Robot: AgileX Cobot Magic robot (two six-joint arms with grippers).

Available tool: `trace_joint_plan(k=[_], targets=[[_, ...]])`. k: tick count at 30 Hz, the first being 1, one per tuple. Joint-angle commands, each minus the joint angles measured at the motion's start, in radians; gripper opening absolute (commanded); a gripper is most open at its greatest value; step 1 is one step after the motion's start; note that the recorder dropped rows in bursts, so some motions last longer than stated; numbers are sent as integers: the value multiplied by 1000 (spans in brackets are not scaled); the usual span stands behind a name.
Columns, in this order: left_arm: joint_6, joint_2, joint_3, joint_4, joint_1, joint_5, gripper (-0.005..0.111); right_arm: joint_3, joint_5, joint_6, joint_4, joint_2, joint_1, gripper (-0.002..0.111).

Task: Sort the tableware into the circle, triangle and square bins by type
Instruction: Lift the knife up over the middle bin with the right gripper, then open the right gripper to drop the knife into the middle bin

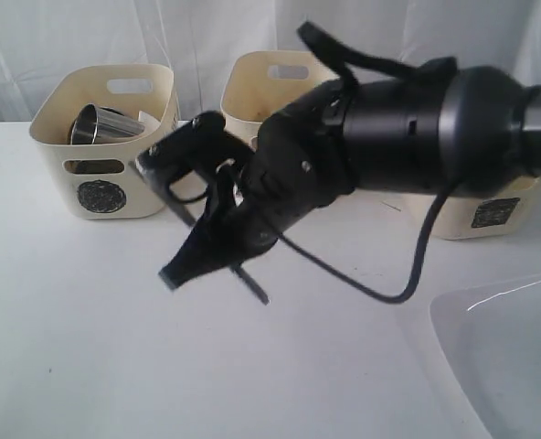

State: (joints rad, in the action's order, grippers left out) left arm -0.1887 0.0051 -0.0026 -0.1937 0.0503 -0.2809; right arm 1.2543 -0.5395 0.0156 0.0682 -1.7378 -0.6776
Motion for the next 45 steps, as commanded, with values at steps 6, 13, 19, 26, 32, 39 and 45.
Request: trace_joint_plan(k=[6,13,19,26,32,39,45], targets=[[7,-4,3,-11,-3,1,0,85,396,284,67,48,203,0],[7,-4,3,-11,-3,1,0,88,841,373,62,-73,322,0],[7,-4,3,-11,-3,1,0,193,1081,182,51,-271,352,0],[7,-4,3,-11,-3,1,0,320,1109,-226,-257,-414,370,0],[7,-4,3,-11,-3,1,0,365,985,-235,-335,-451,386,11],[7,-4,3,-11,-3,1,0,366,899,-282,-337,-447,387,43],[7,-4,3,-11,-3,1,0,366,728,-270,-350,-363,387,43]])
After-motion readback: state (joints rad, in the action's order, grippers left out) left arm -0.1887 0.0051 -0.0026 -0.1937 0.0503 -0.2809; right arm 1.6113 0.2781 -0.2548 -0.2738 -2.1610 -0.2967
